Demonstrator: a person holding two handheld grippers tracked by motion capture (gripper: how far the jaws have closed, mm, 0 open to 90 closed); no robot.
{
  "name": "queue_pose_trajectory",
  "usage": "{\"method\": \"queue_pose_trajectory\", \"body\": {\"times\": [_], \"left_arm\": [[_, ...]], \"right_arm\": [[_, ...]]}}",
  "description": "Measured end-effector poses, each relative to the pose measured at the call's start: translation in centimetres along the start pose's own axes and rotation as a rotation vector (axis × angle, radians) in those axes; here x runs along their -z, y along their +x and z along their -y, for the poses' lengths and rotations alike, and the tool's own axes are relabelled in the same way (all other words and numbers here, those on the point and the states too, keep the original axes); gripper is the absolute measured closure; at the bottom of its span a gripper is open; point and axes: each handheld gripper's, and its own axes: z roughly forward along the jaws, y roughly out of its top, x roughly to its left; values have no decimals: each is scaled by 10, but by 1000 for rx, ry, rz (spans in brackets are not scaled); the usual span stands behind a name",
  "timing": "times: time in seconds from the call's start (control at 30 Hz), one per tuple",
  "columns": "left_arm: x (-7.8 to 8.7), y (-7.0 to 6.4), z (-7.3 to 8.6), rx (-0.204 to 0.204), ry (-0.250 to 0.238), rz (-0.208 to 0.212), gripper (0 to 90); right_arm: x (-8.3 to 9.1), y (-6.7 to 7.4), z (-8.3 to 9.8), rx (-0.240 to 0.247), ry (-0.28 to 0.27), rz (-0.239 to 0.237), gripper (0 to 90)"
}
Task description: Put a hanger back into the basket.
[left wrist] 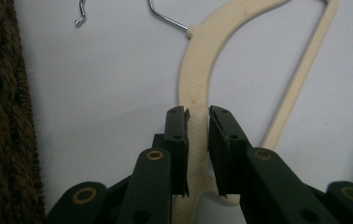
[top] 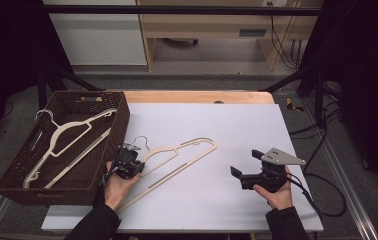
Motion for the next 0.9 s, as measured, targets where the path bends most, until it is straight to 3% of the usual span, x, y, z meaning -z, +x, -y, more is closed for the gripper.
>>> {"method": "queue_pose_trajectory", "body": {"times": [0.07,0.1,0.13,0.27,0.37,0.47,0.53,0.57,0.6,0.73,0.83,0.9], "left_arm": [[4,0,1,-10,-35,-18,793],[8,0,0,-32,-61,-22,900],[11,2,-1,-4,-71,10,900],[6,2,0,-14,-44,19,900],[2,2,0,-20,-86,73,891],[-3,1,-1,-21,-98,53,744],[-5,1,-2,-16,-105,30,701],[-7,2,-2,-28,-78,7,681],[-9,3,-1,-30,-77,10,664],[-9,3,-2,-30,-66,2,674],[-10,3,-3,-17,-60,-6,732],[-10,-1,-3,-17,-60,-34,750]], "right_arm": [[-2,2,-2,4,-2,-8,38],[-5,4,-4,10,-3,-13,39],[-6,5,-5,10,-3,-17,40],[-19,13,-9,24,8,-32,41],[-24,19,-10,41,20,-46,40],[-22,18,-9,48,23,-39,40],[-21,18,-10,40,18,-38,41],[-21,18,-10,42,15,-38,41],[-21,18,-10,40,15,-39,40],[-19,17,-10,41,14,-35,41],[-19,17,-10,33,8,-36,41],[-19,16,-11,33,6,-36,42]]}}
